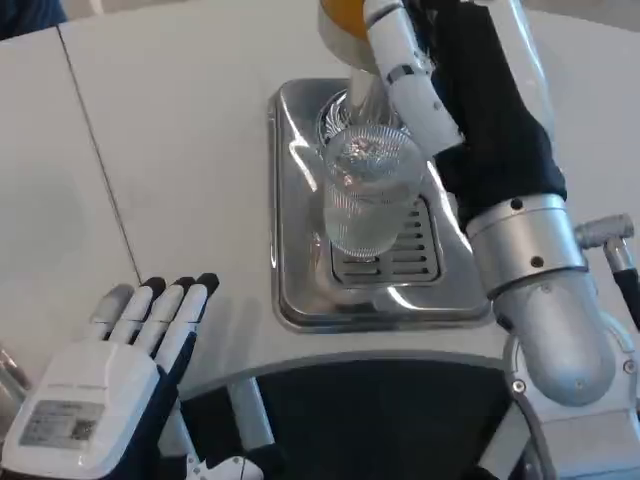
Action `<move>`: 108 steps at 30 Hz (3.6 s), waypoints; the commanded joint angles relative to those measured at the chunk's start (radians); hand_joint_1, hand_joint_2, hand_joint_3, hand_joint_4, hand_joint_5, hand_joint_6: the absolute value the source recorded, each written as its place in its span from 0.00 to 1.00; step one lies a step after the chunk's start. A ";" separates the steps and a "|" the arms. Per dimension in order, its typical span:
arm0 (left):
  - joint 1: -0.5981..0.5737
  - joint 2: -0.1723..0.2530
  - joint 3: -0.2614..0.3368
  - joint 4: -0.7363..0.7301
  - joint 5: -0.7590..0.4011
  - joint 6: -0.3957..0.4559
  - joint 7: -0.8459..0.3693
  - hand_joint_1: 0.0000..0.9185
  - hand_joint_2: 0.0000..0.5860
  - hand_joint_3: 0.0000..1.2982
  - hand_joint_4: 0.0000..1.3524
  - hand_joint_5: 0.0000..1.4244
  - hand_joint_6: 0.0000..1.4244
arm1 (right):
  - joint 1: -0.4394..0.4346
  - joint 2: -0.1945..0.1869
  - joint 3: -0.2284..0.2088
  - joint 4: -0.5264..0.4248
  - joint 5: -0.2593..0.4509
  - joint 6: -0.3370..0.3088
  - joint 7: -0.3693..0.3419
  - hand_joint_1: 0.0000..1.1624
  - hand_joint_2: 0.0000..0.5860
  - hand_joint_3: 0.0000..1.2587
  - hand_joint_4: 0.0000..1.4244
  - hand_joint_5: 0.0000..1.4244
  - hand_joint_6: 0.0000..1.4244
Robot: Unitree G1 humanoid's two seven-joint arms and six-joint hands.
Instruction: Grasp the cup under the faucet to collect the drink, then remove the cup.
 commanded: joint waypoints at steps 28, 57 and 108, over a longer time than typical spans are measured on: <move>-0.023 -0.006 0.004 0.016 -0.027 -0.013 -0.004 0.00 0.12 0.00 0.00 0.00 0.00 | -0.137 -0.101 0.279 -0.083 -0.561 0.331 0.429 0.00 0.98 0.00 0.00 0.00 0.00; -0.295 -0.110 -0.084 0.148 -0.030 0.112 -0.003 0.14 0.11 0.00 0.00 0.00 0.00 | -0.117 -0.023 0.181 -0.106 -0.719 0.250 0.639 0.00 1.00 0.00 0.00 0.00 0.00; -0.455 -0.119 -0.192 0.273 -0.093 0.134 -0.012 0.09 0.08 0.00 0.00 0.00 0.00 | 0.262 0.026 0.085 -0.287 -0.563 -0.058 0.096 0.00 1.00 0.00 0.00 0.00 0.00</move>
